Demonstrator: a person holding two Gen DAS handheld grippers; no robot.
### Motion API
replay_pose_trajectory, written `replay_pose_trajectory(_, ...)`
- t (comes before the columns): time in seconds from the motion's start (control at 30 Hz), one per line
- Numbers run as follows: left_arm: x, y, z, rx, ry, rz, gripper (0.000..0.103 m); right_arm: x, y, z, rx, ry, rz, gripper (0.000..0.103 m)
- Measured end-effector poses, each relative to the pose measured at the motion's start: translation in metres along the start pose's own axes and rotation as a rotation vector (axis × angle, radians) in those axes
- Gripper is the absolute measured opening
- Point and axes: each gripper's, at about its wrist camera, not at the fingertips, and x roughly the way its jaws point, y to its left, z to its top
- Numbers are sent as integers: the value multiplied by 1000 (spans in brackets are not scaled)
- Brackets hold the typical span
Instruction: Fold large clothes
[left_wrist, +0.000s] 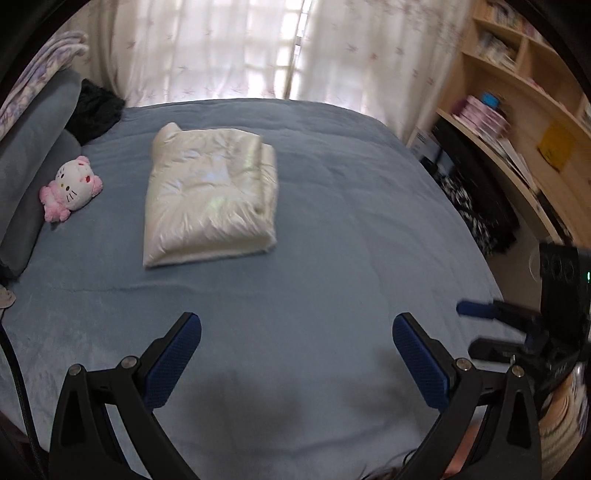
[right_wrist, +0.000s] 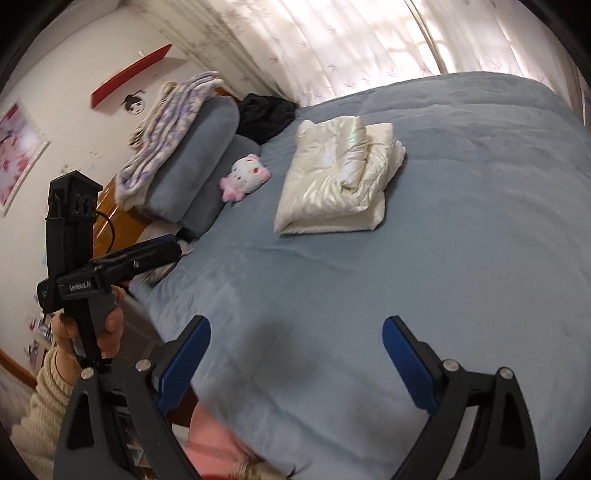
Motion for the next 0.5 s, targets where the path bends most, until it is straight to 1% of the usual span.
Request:
replay_pose_trajectory(0.1, -16, -24, -24, 54, 2, 46, 103, -19, 10, -15, -17, -21, -33, 95)
replay_pose_trajectory(0.17, -17, -36, -43, 80, 0, 93, 103, -28, 13, -26, -31, -53, -106, 95)
replay_pose_trajectory(0.23, -9, -45, -60, 86, 7, 111, 103, -32, 16, -38, -42, -77, -173, 95)
replay_pose_trajectory(0.33, 11, -57, -88, 64, 18, 124, 103, -29, 15, -61, -35, -99, -258, 95)
replay_pose_trajectory(0.4, 27, -63, -106, 36, 9, 129, 103, -25, 12, -74, -11, -107, -289, 95)
replay_pose_trajectory(0.5, 46, -75, -124, 22, -2, 156, 103, -18, 8, -89, 19, -113, -335, 95)
